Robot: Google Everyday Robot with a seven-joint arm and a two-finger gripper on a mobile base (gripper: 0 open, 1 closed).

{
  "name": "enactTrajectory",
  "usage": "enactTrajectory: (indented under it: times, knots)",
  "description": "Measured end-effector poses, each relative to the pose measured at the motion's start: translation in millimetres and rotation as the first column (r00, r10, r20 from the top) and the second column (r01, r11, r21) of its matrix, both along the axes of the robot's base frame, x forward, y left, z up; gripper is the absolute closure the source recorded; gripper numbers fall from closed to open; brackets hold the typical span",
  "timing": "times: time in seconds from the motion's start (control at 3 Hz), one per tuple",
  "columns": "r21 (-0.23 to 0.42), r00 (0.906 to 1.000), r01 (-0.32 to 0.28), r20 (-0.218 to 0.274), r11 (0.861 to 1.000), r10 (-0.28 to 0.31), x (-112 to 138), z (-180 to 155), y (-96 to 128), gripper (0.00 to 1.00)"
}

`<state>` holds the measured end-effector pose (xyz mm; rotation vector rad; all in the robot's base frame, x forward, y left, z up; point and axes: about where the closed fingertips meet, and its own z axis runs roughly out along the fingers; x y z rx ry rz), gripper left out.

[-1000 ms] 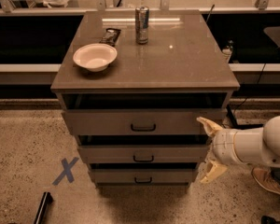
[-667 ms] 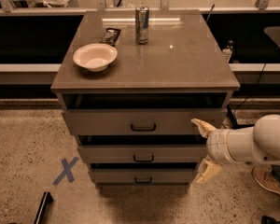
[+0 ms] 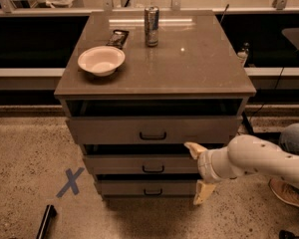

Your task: Open middle drawer

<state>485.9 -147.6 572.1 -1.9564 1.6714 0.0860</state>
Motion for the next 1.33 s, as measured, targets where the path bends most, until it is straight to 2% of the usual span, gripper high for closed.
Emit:
enactTrajectory:
  times: [0.33,0.67,1.0,1.33]
  knots:
    - [0.011,0.9952,0.095,-0.025,0.995,-0.094,13,-37,-14,0.00]
    - [0.016,0.9943,0.103,-0.029,0.995,-0.103,13,-42,-15,0.00]
    - [-0.020,0.9951,0.073,-0.065,0.997,-0.074,16,-53,-5,0.00]
    - [-0.083,0.9963,0.049,-0.066,0.995,-0.055,28,-99,2,0.00]
